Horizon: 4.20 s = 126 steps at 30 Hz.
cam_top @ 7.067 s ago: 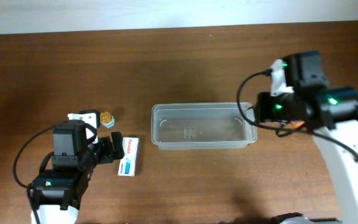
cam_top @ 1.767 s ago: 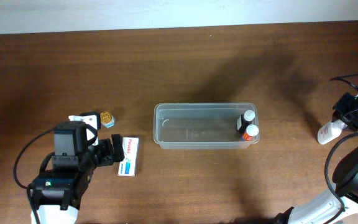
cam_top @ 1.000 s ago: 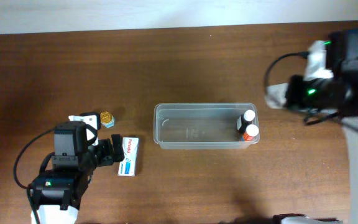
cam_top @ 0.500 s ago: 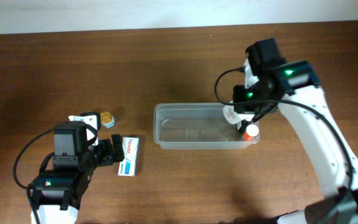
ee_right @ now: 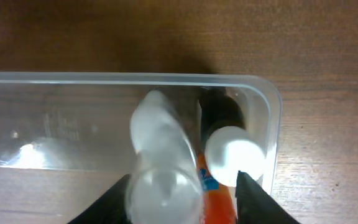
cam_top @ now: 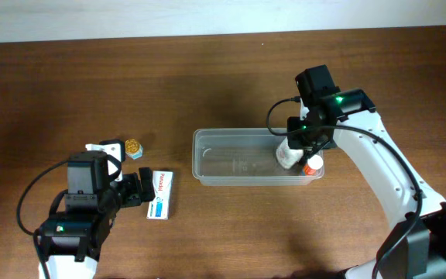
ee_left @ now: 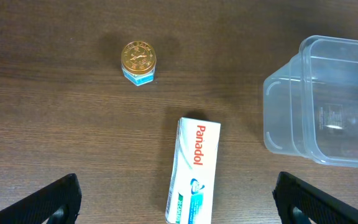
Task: Pack container
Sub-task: 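Lower the spray bottle into the container and open the right gripper, then grasp the white Panadol box with the left gripper, then lay the Panadol box flat inside the container and release, then grasp the Tiger Balm jar with the left gripper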
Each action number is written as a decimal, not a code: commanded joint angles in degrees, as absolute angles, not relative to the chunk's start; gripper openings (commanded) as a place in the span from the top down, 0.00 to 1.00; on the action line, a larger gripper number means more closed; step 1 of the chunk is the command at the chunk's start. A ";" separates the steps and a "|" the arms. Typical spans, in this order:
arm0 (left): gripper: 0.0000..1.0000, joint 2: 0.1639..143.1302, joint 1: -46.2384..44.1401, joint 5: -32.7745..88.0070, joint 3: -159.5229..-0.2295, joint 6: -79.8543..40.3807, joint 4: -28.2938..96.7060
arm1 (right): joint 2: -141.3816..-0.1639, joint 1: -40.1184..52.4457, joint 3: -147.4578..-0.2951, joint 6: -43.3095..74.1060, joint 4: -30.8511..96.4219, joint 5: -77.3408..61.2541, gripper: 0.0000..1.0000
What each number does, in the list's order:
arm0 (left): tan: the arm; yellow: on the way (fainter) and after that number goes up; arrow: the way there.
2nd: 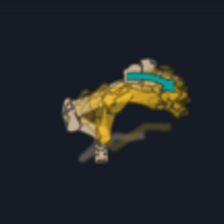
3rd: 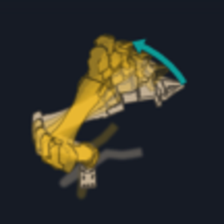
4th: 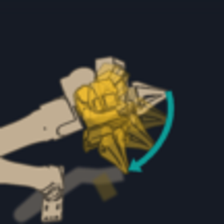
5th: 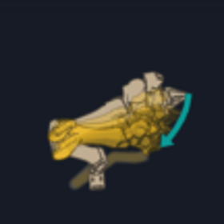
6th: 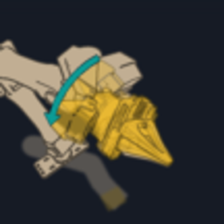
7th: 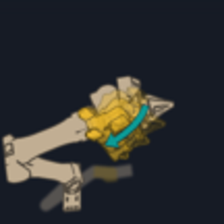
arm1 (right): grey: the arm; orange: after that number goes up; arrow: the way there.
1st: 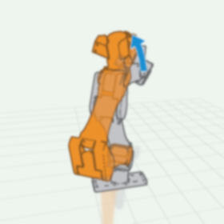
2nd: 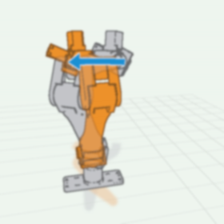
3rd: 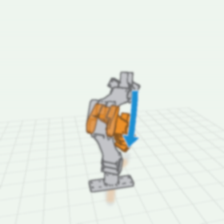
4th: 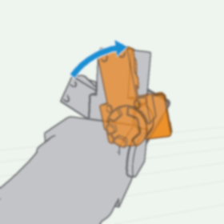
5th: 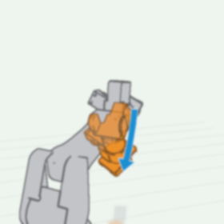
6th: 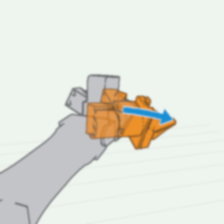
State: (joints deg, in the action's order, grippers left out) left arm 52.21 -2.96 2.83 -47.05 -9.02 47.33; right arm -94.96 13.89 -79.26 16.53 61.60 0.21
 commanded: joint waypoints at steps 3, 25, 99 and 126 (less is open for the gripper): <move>0.00 52.18 -2.72 3.27 -48.16 -8.10 47.46 | -95.09 14.20 -79.29 16.82 61.67 1.83 0.54; 0.00 70.89 -2.72 9.23 -49.56 -9.80 48.42 | -80.79 -17.72 -83.22 12.47 73.95 -4.99 0.21; 0.01 81.69 -12.88 -5.74 -77.93 -1.17 49.34 | -84.07 -17.58 -80.34 11.33 72.86 -4.99 0.21; 0.28 116.36 1.56 -0.93 -77.93 -5.78 50.39 | -84.07 -17.58 -80.34 11.16 73.10 -4.99 0.21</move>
State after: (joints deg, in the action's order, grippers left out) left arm 115.79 1.17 2.61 -77.89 -5.65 50.72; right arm -83.92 -17.69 -80.55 11.60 73.08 -4.47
